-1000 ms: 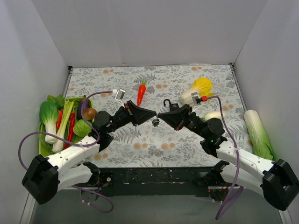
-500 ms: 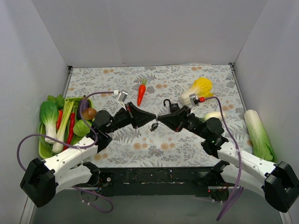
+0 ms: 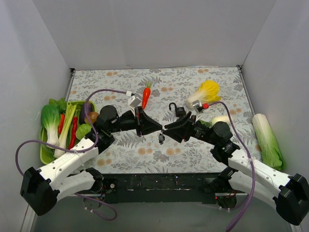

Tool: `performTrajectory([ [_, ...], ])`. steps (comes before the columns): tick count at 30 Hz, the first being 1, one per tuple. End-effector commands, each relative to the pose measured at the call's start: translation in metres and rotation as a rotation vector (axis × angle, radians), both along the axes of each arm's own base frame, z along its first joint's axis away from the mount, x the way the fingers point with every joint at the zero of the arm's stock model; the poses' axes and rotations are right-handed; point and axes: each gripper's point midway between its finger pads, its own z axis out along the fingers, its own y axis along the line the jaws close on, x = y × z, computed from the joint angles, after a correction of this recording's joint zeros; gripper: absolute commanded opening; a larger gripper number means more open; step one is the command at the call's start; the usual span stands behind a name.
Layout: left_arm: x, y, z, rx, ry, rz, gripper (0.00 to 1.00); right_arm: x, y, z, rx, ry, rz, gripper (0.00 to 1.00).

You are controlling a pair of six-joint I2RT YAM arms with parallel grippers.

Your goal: Unlock with the key

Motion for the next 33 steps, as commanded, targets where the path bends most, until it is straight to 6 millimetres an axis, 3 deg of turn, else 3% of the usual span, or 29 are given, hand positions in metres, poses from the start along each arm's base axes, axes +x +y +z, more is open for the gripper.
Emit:
performTrajectory([
  [1,-0.010,0.001,0.005,0.037,-0.050,-0.064,0.00,-0.008,0.000,0.017,0.026,-0.078,0.035,0.58],
  [21,-0.012,-0.001,0.001,0.043,-0.034,-0.086,0.00,-0.023,0.014,0.025,0.018,-0.131,0.157,0.51],
  [31,-0.013,0.000,0.000,0.044,-0.034,-0.088,0.00,-0.027,0.016,0.024,0.026,-0.120,0.188,0.26],
  [33,-0.013,0.000,0.001,0.041,-0.038,-0.086,0.00,-0.027,0.017,0.023,0.026,-0.116,0.189,0.17],
])
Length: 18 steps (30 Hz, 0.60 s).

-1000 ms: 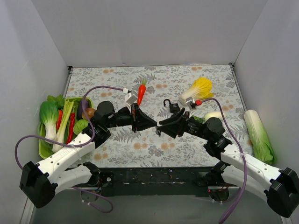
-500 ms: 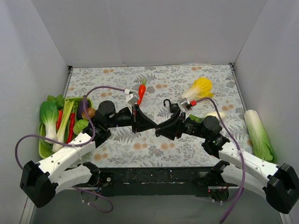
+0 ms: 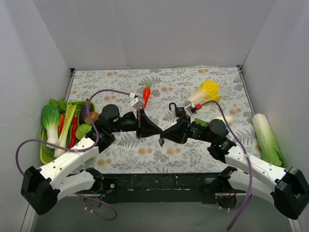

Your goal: Unlock with the key

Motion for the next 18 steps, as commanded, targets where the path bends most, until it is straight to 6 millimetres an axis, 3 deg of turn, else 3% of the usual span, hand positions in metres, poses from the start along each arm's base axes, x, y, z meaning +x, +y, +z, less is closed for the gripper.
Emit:
performTrajectory([
  [1,-0.0006,-0.0002,0.0153,-0.028,-0.048,-0.004,0.00,-0.0063,0.0016,0.0300,0.073,-0.077,0.033,0.13],
  [8,0.0000,-0.0004,0.0151,-0.028,-0.049,-0.003,0.00,-0.0080,0.0026,0.0298,0.077,-0.066,0.049,0.01],
  [18,0.0035,0.0018,0.0179,-0.025,-0.079,0.023,0.00,-0.0090,0.0017,0.0258,0.075,-0.052,0.049,0.01],
])
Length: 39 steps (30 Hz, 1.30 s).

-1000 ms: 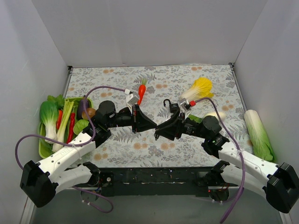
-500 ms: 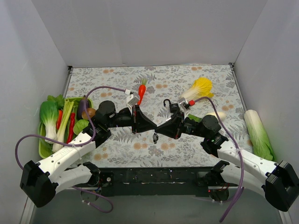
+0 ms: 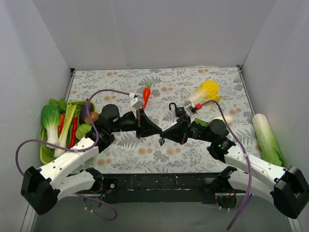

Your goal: Unlock with the key

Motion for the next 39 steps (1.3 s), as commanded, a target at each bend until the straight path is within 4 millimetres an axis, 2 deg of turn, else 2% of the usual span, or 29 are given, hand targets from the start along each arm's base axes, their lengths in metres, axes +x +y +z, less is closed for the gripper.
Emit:
performTrajectory([
  [1,0.004,0.001,0.018,-0.024,-0.076,0.023,0.00,-0.005,0.000,0.019,0.051,-0.039,0.020,0.01],
  [7,0.003,0.003,0.021,-0.039,-0.089,0.031,0.00,-0.003,0.001,0.013,0.020,-0.032,0.012,0.04],
  [11,-0.002,0.001,0.021,-0.034,-0.079,-0.011,0.00,-0.008,-0.002,0.017,0.024,-0.048,0.021,0.24],
  [14,-0.008,0.001,0.022,-0.037,-0.078,-0.046,0.00,-0.014,-0.003,0.020,0.026,-0.062,0.054,0.35],
  [20,-0.013,0.003,0.025,-0.030,-0.089,-0.072,0.00,-0.022,-0.004,0.023,0.034,-0.061,0.095,0.48],
  [24,-0.015,0.003,0.027,-0.023,-0.095,-0.083,0.00,-0.024,-0.006,0.022,0.035,-0.060,0.102,0.49],
  [28,-0.017,0.005,0.029,-0.025,-0.103,-0.085,0.00,-0.024,-0.007,0.019,0.039,-0.046,0.099,0.45],
  [39,-0.024,0.007,0.029,-0.032,-0.090,-0.112,0.00,-0.026,-0.009,0.029,0.100,-0.049,0.115,0.39],
])
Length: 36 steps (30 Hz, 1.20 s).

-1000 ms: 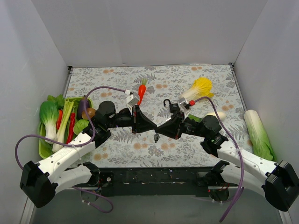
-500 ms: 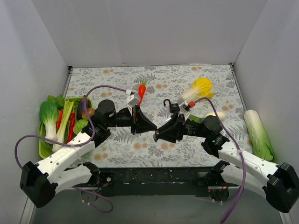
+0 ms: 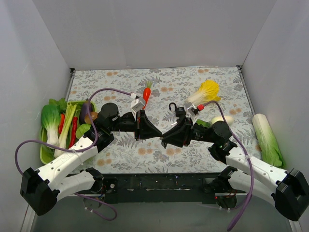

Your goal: Unlock with the key

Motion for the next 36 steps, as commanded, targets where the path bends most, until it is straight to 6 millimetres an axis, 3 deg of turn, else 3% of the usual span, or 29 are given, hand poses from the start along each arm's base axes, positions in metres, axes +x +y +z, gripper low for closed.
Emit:
performTrajectory([
  [1,-0.006,0.004,0.020,-0.037,-0.052,-0.006,0.00,-0.006,-0.002,0.017,0.071,-0.050,0.029,0.38],
  [25,-0.004,0.004,0.018,-0.047,-0.046,0.008,0.00,-0.008,0.002,0.014,0.075,-0.045,0.070,0.20],
  [30,0.000,0.004,0.018,-0.046,-0.048,0.032,0.00,-0.006,0.002,0.014,0.073,-0.048,0.058,0.10],
  [32,0.005,0.004,0.016,-0.040,-0.051,0.060,0.00,-0.004,0.002,0.010,0.062,-0.041,0.053,0.02],
  [36,0.009,0.004,0.013,-0.029,-0.047,0.080,0.00,-0.002,0.004,0.006,0.044,-0.042,0.039,0.01],
])
